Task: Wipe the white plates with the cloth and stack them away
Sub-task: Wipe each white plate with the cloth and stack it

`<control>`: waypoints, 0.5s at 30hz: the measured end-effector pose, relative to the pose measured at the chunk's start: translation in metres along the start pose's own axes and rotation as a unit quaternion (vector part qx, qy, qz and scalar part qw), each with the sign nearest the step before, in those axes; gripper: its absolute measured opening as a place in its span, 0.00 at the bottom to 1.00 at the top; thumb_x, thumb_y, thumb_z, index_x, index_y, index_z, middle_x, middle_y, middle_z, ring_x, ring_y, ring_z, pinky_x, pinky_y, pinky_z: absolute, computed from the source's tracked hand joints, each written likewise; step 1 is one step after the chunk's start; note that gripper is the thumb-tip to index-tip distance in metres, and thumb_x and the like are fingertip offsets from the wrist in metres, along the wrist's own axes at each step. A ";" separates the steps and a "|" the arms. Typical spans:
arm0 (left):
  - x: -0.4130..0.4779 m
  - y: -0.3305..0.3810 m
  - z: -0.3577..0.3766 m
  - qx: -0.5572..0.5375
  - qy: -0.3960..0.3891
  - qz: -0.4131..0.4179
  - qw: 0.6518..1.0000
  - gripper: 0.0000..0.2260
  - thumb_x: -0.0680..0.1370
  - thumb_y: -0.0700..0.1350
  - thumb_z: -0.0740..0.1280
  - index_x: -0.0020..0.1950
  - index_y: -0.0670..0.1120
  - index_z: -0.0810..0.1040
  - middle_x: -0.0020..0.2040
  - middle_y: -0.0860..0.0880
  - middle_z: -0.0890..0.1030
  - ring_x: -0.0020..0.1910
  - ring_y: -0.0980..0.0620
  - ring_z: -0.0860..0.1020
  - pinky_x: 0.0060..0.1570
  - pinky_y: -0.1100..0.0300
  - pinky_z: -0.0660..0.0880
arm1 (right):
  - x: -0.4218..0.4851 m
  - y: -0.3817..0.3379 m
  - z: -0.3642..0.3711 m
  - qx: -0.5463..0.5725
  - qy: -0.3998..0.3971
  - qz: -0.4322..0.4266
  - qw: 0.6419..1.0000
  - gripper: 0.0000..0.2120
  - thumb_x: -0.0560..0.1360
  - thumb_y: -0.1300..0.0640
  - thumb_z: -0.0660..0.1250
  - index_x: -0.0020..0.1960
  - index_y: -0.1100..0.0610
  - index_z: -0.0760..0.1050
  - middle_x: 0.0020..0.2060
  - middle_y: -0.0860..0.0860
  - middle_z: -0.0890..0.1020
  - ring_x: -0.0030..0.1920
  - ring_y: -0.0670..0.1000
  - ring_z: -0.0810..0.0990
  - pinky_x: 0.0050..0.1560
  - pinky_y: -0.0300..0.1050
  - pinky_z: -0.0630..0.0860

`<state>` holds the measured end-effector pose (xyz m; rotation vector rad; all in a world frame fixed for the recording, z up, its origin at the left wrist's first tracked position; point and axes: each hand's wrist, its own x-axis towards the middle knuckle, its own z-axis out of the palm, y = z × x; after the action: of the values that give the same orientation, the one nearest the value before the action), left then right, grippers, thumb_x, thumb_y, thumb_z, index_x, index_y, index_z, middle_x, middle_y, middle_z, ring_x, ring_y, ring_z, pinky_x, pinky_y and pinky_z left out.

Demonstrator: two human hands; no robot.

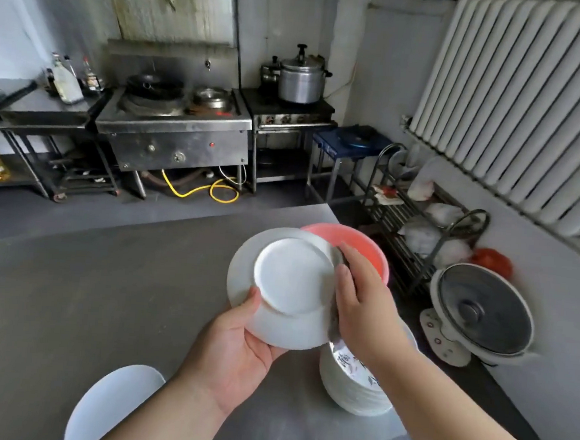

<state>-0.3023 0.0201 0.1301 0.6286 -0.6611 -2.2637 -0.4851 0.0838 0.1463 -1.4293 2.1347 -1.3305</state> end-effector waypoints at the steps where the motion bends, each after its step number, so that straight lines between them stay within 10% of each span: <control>1: 0.006 -0.006 0.005 0.008 0.002 -0.010 1.000 0.20 0.80 0.48 0.65 0.71 0.44 0.79 0.67 0.42 0.82 0.64 0.43 0.83 0.50 0.47 0.84 | 0.008 0.014 -0.016 0.027 -0.011 0.059 0.998 0.11 0.86 0.46 0.56 0.63 0.36 0.74 0.53 0.24 0.79 0.57 0.28 0.76 0.57 0.24 0.69; 6: 0.037 -0.049 0.033 0.057 0.006 -0.077 0.995 0.17 0.79 0.51 0.66 0.63 0.47 0.86 0.66 0.42 0.83 0.58 0.45 0.85 0.45 0.51 0.84 | 0.016 0.082 -0.098 0.048 -0.081 0.211 0.973 0.19 0.79 0.35 0.61 0.52 0.45 0.84 0.41 0.53 0.88 0.39 0.51 0.87 0.40 0.43 0.82; 9: 0.060 -0.080 0.046 0.072 0.014 -0.103 0.992 0.19 0.81 0.48 0.66 0.72 0.49 0.80 0.68 0.41 0.82 0.60 0.43 0.84 0.46 0.47 0.84 | 0.014 0.113 -0.138 0.126 -0.156 0.295 0.934 0.25 0.69 0.29 0.67 0.53 0.47 0.85 0.49 0.62 0.87 0.44 0.61 0.88 0.48 0.54 0.84; 15: 0.098 -0.117 0.068 0.212 0.032 -0.107 0.971 0.19 0.80 0.46 0.68 0.72 0.52 0.78 0.65 0.43 0.84 0.61 0.41 0.83 0.46 0.45 0.83 | 0.032 0.171 -0.178 0.237 -0.241 0.414 0.845 0.26 0.71 0.38 0.75 0.48 0.62 0.84 0.37 0.61 0.79 0.28 0.55 0.74 0.26 0.43 0.69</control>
<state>-0.4623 0.0424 0.0858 1.0162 -1.1061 -2.2969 -0.7161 0.1719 0.1178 -0.4475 1.5931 -0.9091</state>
